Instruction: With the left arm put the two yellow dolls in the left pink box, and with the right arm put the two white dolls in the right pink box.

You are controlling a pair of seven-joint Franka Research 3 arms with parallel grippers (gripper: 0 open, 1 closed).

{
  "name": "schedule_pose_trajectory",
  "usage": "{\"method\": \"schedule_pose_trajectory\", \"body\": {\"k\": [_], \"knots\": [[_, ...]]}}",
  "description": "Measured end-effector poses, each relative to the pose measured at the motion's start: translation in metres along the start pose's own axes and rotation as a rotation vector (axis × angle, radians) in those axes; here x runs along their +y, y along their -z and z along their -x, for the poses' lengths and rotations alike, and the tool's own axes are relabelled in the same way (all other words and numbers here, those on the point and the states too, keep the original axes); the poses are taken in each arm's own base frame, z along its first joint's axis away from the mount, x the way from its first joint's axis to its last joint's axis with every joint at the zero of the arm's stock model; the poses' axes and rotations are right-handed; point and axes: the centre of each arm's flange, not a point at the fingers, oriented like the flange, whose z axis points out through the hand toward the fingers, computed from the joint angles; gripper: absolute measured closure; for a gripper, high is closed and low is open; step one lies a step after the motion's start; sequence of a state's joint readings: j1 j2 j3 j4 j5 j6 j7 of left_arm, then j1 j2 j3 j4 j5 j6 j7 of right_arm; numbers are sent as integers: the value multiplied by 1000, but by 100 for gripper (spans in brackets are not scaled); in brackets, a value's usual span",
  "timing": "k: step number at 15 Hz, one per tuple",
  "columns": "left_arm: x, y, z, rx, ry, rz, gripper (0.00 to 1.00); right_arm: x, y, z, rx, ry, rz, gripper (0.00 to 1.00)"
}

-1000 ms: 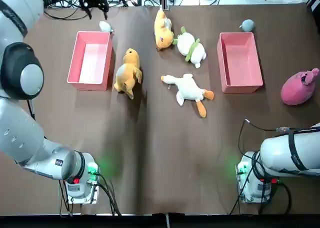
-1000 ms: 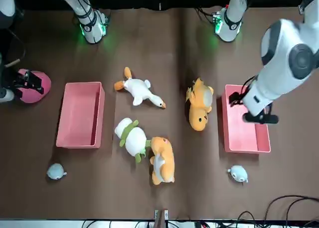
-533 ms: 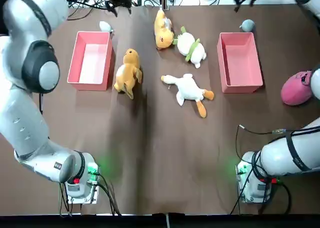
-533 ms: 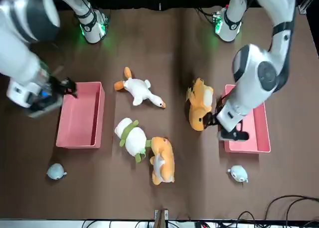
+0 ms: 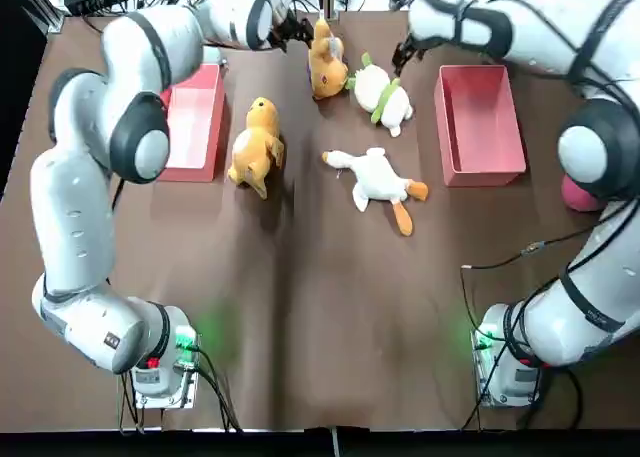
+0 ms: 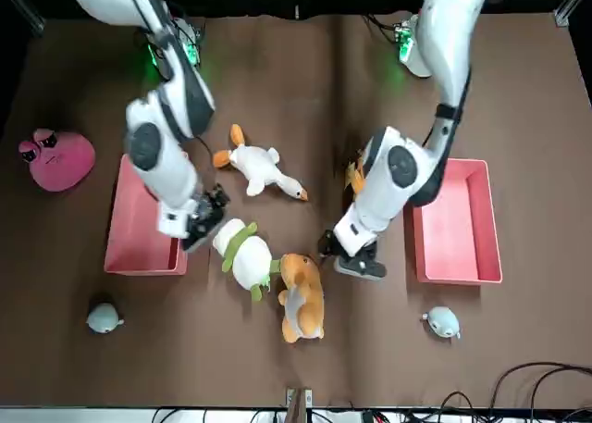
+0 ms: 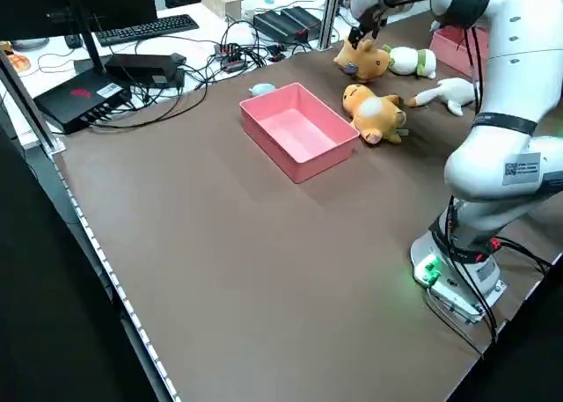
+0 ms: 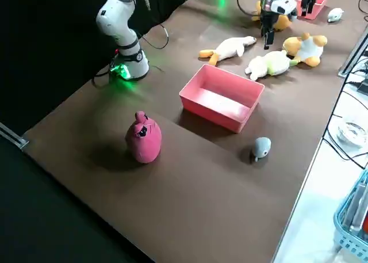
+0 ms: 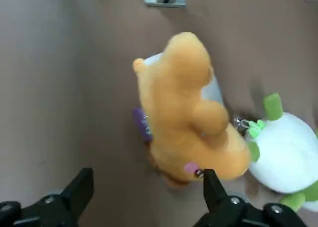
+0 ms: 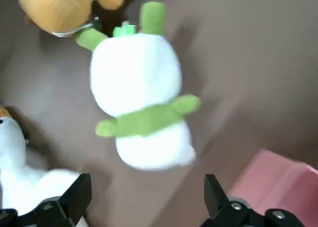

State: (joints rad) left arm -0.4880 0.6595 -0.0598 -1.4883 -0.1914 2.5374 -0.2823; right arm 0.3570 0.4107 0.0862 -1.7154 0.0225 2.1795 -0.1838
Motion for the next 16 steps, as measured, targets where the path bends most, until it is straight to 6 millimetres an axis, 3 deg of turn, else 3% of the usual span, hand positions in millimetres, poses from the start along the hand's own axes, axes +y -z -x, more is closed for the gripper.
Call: {"method": "schedule_pose_trajectory", "body": {"k": [4,7,10,13,15,16], "knots": [[9,-46,8,37,19,20,7,-34,-84,-17,39,103,-4,0],[26,-69,20,61,51,41,12,-42,-118,-19,46,131,-6,0],[39,-87,31,92,74,62,13,-39,-122,-20,52,150,0,0],[38,-103,36,116,78,71,13,-24,-116,-22,64,141,9,0],[36,-104,33,127,80,72,16,-7,-113,-21,69,129,13,0],[35,-103,31,131,80,71,24,-1,-113,-20,69,134,14,0]]}}
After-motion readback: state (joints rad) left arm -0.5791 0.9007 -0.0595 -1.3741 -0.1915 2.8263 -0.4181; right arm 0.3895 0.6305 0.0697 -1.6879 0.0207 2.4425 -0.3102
